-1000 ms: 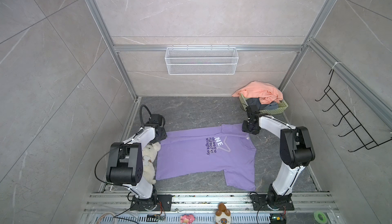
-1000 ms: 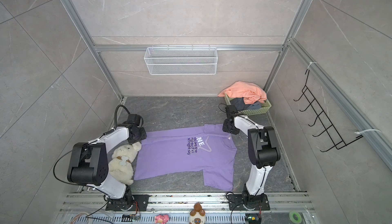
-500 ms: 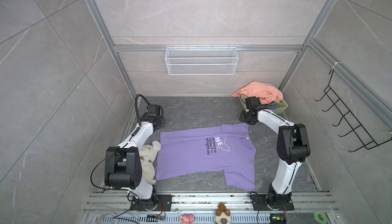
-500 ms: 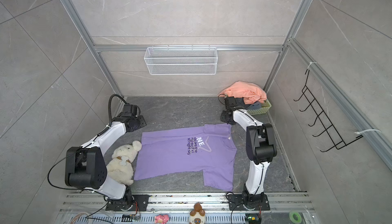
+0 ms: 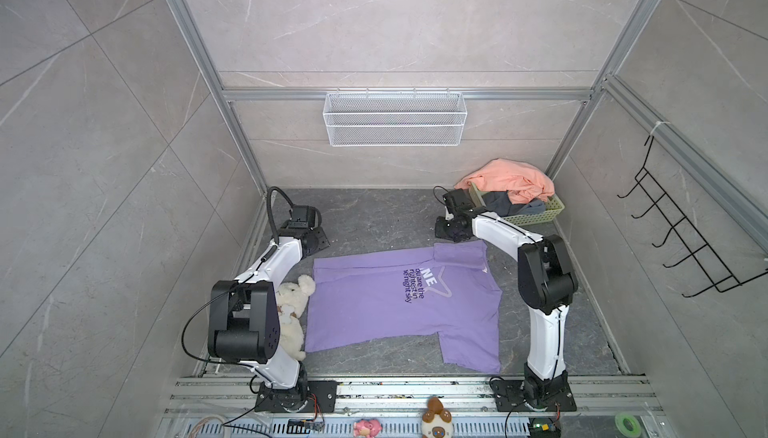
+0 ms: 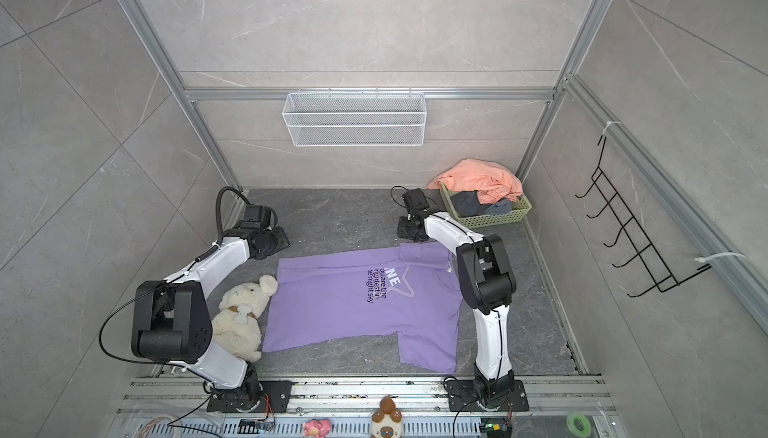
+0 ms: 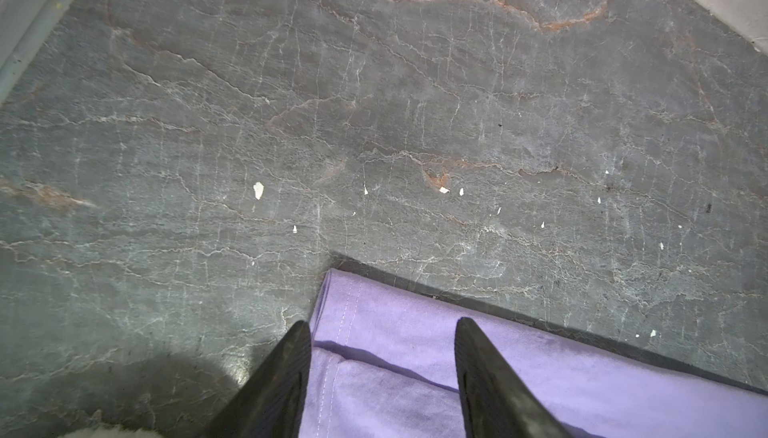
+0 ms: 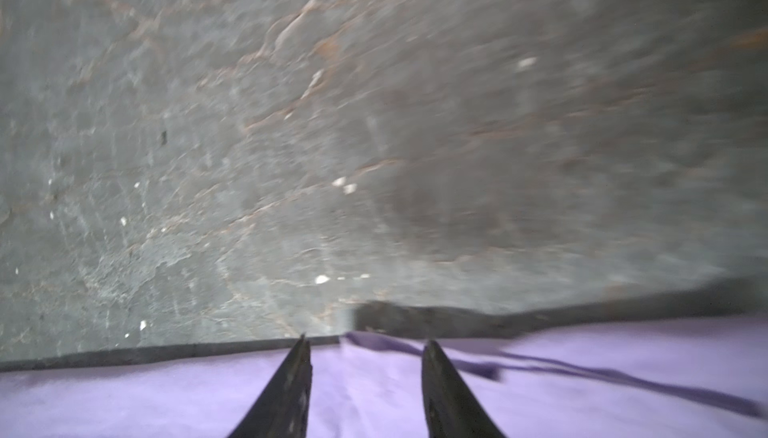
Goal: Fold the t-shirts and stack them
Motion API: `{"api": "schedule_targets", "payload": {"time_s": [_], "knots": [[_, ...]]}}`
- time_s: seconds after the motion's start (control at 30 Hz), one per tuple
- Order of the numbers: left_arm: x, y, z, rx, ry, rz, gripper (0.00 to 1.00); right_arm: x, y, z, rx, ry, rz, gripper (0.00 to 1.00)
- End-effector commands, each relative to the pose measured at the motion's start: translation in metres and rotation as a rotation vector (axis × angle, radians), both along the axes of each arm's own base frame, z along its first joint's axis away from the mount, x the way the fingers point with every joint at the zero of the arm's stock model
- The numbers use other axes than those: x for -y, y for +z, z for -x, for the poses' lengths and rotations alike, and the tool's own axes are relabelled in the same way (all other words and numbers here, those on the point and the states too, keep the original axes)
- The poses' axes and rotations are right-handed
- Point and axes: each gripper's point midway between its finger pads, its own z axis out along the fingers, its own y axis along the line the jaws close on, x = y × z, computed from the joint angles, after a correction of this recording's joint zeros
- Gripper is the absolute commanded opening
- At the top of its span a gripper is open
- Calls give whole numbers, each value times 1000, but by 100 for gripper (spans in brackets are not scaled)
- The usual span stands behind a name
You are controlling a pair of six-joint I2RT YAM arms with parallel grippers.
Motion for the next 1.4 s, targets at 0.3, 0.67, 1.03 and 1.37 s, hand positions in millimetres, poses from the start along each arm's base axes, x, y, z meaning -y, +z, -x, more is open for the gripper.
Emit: {"api": "schedule_targets", "payload": {"time_s": [0.3, 0.67, 1.03, 1.37], "knots": [[2, 2, 1, 12, 0, 12, 59, 1, -37, 0, -81, -14, 215, 35], [0, 1, 2, 11, 0, 3, 59, 3, -46, 14, -107, -4, 310, 18], [2, 0, 5, 5, -7, 9, 59, 6, -24, 16, -77, -15, 311, 0], [7, -3, 8, -7, -45, 22, 59, 11, 2, 86, -82, -56, 291, 0]]}}
